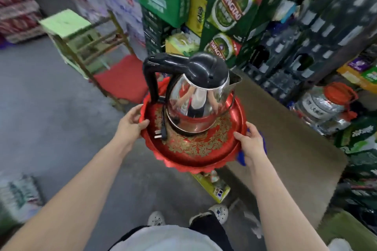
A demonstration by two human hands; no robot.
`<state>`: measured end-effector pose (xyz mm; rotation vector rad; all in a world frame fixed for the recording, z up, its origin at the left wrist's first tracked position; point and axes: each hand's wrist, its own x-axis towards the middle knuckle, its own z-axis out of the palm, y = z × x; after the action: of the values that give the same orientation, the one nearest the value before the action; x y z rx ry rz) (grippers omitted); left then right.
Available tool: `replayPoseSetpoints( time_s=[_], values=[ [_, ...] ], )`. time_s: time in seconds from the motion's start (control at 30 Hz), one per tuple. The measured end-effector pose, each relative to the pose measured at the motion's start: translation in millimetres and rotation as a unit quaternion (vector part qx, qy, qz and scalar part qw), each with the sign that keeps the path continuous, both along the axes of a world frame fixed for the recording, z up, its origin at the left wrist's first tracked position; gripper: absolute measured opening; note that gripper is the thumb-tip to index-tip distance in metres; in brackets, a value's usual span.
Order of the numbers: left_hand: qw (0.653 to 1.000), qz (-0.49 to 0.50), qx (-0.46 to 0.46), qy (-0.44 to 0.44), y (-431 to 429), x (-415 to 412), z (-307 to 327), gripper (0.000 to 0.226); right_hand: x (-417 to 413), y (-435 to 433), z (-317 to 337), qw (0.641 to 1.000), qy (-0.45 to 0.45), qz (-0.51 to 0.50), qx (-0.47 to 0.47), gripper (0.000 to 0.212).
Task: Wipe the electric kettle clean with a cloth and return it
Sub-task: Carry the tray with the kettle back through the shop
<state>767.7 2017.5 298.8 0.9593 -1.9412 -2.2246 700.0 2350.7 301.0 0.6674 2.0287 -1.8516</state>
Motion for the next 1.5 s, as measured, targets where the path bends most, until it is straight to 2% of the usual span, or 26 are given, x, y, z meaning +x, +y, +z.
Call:
replayPoseSetpoints(
  time_s=[0.37, 0.63, 0.77, 0.87, 1.2, 1.5],
  values=[
    [0.988, 0.153, -0.023, -0.019, -185, 67, 21, 0.056, -28, -223, 35, 0.984, 0.023, 0.179, 0.002, 0.061],
    [0.965, 0.261, 0.001, -0.025, -300, 66, 21, 0.056, -87, -381, 42, 0.949, 0.047, 0.308, 0.04, 0.053],
    [0.951, 0.308, -0.002, -0.024, -367, 50, 19, 0.054, -128, -473, 34, 0.938, 0.069, 0.338, 0.021, 0.059],
    [0.937, 0.348, -0.003, -0.025, -423, 39, 17, 0.054, -159, -547, 27, 0.922, 0.079, 0.378, 0.01, 0.051],
    [0.911, 0.413, -0.01, -0.02, -621, 4, 19, 0.056, -221, -785, 17, 0.904, 0.081, 0.42, 0.006, 0.046],
    [0.932, 0.359, -0.031, -0.025, -846, -51, 24, 0.054, -261, -991, 7, 0.92, 0.075, 0.384, 0.03, 0.045]
  ],
)
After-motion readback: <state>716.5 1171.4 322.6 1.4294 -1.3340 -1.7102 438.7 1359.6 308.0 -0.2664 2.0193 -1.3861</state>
